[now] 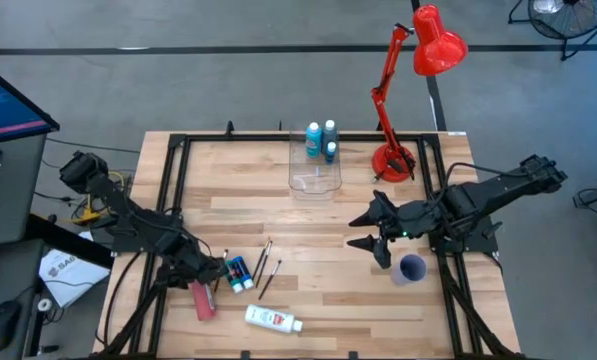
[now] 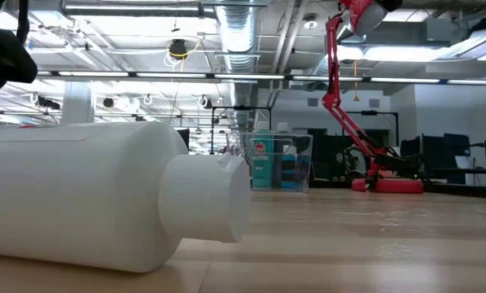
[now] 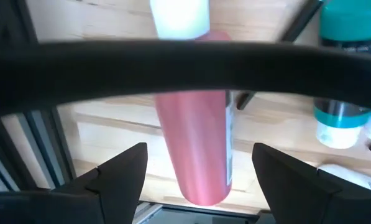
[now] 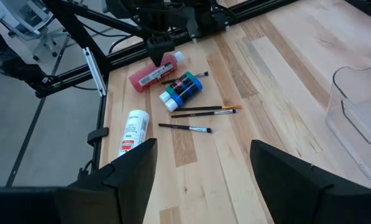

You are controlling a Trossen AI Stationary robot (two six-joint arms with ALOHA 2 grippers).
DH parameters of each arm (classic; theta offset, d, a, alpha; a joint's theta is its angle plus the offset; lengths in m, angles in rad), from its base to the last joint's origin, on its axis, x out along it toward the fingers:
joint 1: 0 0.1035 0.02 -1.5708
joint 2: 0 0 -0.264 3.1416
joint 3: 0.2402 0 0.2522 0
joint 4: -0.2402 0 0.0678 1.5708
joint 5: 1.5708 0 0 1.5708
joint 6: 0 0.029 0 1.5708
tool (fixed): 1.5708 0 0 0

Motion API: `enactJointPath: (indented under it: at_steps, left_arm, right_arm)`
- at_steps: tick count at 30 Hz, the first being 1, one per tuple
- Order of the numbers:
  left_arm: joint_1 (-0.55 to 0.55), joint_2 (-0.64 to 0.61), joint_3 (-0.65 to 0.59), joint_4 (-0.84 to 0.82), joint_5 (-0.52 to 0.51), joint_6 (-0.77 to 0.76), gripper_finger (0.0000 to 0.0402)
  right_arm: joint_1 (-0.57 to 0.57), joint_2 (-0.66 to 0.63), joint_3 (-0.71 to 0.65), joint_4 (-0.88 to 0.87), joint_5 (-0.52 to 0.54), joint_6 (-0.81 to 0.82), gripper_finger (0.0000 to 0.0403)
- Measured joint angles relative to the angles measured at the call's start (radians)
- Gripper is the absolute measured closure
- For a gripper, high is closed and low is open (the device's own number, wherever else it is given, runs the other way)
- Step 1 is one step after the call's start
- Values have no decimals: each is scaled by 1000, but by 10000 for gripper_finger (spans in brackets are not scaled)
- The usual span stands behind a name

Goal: Pick & Place Paint Supplies
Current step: Put the red paint bottle into the transparent bin

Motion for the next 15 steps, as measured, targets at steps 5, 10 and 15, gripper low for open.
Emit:
enactJointPath:
  at_steps: [5, 10, 15]
  left_arm:
    - [-25, 36, 0, 22, -8, 3, 114]
    - [-25, 107, 0, 77, -9, 8, 114]
    - [-31, 171, 0, 130, -8, 14, 114]
  right_arm:
    - [-1, 0, 0, 0, 0, 0, 153]
    - [-3, 0, 0, 1, 0, -7, 153]
    - [-9, 0, 0, 1, 0, -7, 153]
